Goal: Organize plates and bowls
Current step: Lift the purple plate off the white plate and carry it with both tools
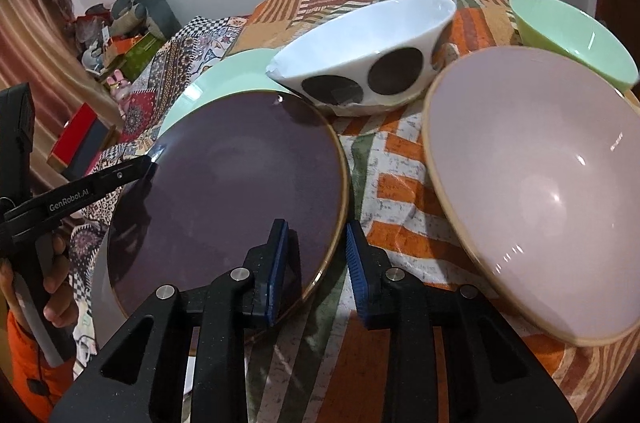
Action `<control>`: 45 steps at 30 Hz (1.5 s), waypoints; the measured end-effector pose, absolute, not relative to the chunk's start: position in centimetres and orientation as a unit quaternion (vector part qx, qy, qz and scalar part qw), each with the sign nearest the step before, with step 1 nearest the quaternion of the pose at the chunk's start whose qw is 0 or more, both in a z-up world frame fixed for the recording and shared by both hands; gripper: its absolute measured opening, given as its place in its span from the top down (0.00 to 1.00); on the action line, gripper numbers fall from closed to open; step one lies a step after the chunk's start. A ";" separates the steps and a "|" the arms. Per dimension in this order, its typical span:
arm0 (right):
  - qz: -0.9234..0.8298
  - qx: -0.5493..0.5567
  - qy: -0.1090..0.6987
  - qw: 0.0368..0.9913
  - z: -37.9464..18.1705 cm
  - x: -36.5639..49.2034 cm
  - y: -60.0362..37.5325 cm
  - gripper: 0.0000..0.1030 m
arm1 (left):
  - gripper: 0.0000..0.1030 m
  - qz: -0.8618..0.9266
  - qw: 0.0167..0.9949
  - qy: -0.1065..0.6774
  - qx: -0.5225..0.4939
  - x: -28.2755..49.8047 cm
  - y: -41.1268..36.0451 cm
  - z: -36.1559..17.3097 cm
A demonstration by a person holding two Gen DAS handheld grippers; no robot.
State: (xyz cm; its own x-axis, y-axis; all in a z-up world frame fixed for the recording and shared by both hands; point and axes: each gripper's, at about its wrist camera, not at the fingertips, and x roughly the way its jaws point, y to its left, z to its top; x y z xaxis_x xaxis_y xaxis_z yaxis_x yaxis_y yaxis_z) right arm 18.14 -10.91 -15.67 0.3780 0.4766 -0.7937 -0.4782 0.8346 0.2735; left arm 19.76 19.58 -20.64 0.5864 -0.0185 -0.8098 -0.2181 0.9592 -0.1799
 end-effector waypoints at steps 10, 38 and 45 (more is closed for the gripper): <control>0.282 -0.015 0.476 0.833 -15.1 18.0 -11.0 0.75 | 0.86 0.051 0.874 0.465 -0.130 18.6 19.0 -20.5; 0.279 -0.007 0.440 0.854 -10.4 14.0 -14.2 0.75 | 0.86 0.033 0.897 0.419 -0.139 10.3 14.0 -14.2; 0.274 0.000 0.422 0.864 -8.9 12.5 -15.9 0.75 | 0.86 0.022 0.902 0.410 -0.134 8.5 11.8 -12.6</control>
